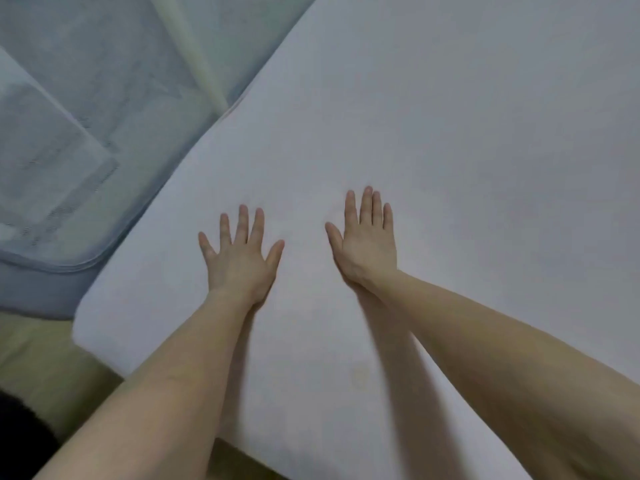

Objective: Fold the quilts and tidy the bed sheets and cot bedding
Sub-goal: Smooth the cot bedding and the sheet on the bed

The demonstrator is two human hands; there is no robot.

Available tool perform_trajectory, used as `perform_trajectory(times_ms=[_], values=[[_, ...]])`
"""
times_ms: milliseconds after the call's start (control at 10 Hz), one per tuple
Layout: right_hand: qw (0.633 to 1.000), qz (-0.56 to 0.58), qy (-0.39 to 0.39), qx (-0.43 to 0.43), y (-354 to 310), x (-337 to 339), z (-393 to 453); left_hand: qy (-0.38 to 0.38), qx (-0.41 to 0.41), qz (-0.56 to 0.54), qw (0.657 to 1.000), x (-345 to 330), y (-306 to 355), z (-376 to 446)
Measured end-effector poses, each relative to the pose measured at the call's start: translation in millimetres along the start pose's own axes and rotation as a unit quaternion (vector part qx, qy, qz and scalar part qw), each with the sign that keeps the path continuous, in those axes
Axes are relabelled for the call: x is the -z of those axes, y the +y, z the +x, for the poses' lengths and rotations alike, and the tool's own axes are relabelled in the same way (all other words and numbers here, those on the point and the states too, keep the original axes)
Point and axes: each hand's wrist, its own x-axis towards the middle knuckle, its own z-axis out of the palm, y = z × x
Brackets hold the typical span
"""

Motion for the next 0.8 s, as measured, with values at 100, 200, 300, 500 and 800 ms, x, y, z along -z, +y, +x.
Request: perform_trajectory(times_ms=[100,200,300,500,800], values=[[0.999,0.004,-0.006,0.050,-115.8,-25.8,3.9,0.017,0.065,0.005,0.998,-6.5,-97.0,-8.1],[0.989,0.020,-0.028,0.146,-195.8,-42.6,-6.0,0.006,0.173,-0.054,0.983,-12.4,-165.2,-20.5],[0.927,0.056,-0.082,0.363,-250.3,-56.7,-39.6,-0.005,0.193,-0.110,0.975,-15.4,-212.6,-45.7],[0.994,0.055,0.071,-0.053,-238.0,-46.3,-14.5,-0.042,0.202,-0.216,0.954,-14.9,-246.9,-58.9],[0.867,-0.092,-0.261,0.413,-241.1,-23.9,-121.1,-0.144,0.228,-0.141,0.952,31.1,-237.0,-111.0]])
